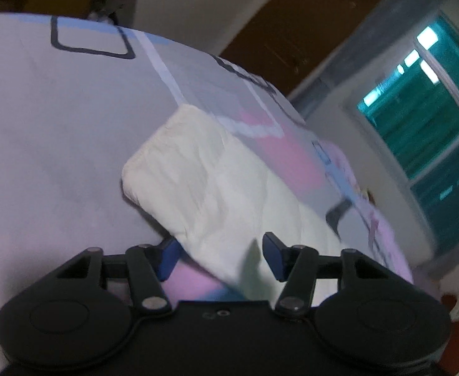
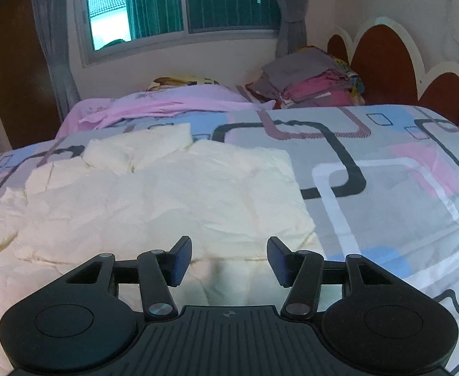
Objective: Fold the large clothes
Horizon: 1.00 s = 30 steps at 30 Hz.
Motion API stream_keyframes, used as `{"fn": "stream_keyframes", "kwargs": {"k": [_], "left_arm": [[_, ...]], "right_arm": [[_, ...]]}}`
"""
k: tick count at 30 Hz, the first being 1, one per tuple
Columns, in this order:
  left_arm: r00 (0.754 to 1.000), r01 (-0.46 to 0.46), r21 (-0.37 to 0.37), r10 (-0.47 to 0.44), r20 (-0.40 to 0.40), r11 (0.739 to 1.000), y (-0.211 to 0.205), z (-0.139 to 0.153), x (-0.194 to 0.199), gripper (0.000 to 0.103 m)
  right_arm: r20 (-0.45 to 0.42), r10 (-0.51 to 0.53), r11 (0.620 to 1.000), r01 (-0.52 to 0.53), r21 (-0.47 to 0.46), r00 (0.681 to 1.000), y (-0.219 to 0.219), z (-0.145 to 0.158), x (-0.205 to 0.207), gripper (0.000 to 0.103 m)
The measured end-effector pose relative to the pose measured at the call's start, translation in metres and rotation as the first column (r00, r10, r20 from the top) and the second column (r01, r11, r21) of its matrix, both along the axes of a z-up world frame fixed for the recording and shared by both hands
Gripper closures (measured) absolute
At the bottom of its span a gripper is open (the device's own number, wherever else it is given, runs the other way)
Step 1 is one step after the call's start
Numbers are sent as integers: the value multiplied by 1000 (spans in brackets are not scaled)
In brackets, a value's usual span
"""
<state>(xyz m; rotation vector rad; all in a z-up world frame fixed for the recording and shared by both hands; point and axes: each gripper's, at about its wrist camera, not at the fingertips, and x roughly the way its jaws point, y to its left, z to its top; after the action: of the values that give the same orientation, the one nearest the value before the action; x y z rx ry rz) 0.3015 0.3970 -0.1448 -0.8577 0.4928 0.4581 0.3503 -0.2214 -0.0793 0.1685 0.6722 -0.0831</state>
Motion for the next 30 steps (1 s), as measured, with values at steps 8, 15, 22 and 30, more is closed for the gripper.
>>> {"fn": "stream_keyframes", "kwargs": {"k": [8, 15, 22, 30], "left_arm": [[985, 117, 103, -128, 113, 988, -30, 43, 22, 99], [886, 403, 266, -446, 129, 876, -148, 92, 82, 99], [711, 658, 331, -703, 21, 676, -296, 96, 140, 99], [515, 830, 314, -850, -114, 461, -440, 63, 167, 99]], "right_arm": [[9, -12, 1000, 12, 0, 1000, -4, 1, 13, 49], [21, -14, 1000, 14, 22, 1000, -18, -1, 18, 49], [36, -38, 997, 35, 67, 999, -48, 0, 20, 49], [40, -99, 988, 93, 124, 994, -104, -1, 18, 49]]}}
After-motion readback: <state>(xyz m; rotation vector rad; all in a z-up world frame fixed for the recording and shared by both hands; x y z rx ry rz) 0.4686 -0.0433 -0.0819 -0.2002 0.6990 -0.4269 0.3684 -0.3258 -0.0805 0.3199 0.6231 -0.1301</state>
